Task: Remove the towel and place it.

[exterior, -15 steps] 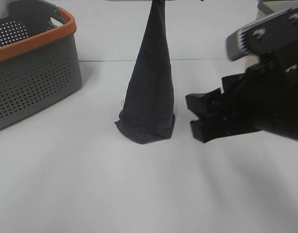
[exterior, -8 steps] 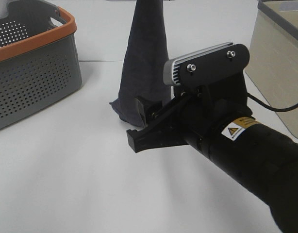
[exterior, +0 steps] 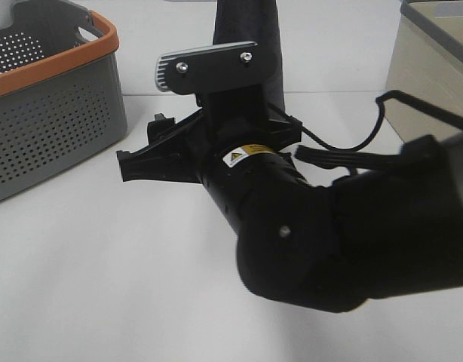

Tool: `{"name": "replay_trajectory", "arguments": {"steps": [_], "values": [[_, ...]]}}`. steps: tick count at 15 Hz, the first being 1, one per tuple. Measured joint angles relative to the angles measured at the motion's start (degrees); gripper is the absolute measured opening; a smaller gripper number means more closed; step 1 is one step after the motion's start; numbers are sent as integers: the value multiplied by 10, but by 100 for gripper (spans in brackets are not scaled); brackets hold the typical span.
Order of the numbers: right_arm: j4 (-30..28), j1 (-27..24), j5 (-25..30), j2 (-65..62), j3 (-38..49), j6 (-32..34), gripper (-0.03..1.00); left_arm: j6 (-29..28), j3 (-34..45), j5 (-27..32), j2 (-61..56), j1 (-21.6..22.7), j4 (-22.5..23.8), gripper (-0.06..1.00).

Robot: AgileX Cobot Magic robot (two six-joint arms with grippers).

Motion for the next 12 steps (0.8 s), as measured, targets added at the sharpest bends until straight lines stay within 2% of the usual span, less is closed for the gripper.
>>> {"name": "replay_trajectory", "arguments": {"steps": [4,8,10,12], "values": [[51,0,-1,60,-64,-74,65,-5,0,14,7,0,0,0],[72,0,-32,102,-112,-77,63,-24,0,17,11,0,10,0],[125,-5,-36,121,-135,-78,63,-40,0,17,11,0,23,0],[162,-32,-37,148,-158,-78,61,-76,0,17,11,0,34,0]]}}
